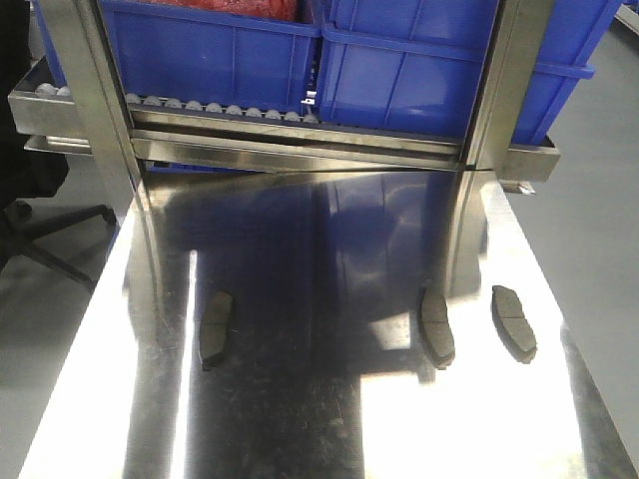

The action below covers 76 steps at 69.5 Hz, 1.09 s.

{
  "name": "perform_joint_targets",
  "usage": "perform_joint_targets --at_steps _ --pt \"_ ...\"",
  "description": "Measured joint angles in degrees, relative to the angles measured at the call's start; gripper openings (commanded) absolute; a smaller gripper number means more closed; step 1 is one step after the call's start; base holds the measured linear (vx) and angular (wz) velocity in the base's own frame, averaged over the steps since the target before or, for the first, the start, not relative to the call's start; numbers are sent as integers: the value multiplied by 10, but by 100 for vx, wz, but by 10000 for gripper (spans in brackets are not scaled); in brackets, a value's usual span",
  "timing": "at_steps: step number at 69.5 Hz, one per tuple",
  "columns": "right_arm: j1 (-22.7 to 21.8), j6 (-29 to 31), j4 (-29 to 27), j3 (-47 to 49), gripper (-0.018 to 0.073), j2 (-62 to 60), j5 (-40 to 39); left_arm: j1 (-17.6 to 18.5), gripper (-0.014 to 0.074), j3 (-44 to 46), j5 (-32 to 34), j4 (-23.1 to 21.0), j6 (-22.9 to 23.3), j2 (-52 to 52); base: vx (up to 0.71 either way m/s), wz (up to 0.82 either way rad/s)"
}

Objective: Move and align brake pads A on conveyor
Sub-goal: 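Lift the brake pad with the left gripper and hold it, then lower the right gripper onto the farthest brake pad and close it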

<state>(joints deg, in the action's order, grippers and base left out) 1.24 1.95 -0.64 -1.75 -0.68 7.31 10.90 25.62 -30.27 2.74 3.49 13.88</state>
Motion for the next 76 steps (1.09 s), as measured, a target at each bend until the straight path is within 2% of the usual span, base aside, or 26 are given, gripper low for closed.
perform_joint_targets --at_steps 13,23,33,48,76 --pt "0 3 0 1 -10 0 -97 0 -6 0 0 0 -1 0 0 0" --pt "0 5 0 56 -10 11 -95 0 -6 0 0 0 -1 0 0 0" --pt "0 5 0 157 -10 101 -55 0 -6 0 0 0 -1 0 0 0" --pt "0 5 -2 276 -10 296 78 0 -6 0 0 0 -1 0 0 0" --pt "0 -3 -10 292 -1 477 105 0 -6 0 0 0 -1 0 0 0"
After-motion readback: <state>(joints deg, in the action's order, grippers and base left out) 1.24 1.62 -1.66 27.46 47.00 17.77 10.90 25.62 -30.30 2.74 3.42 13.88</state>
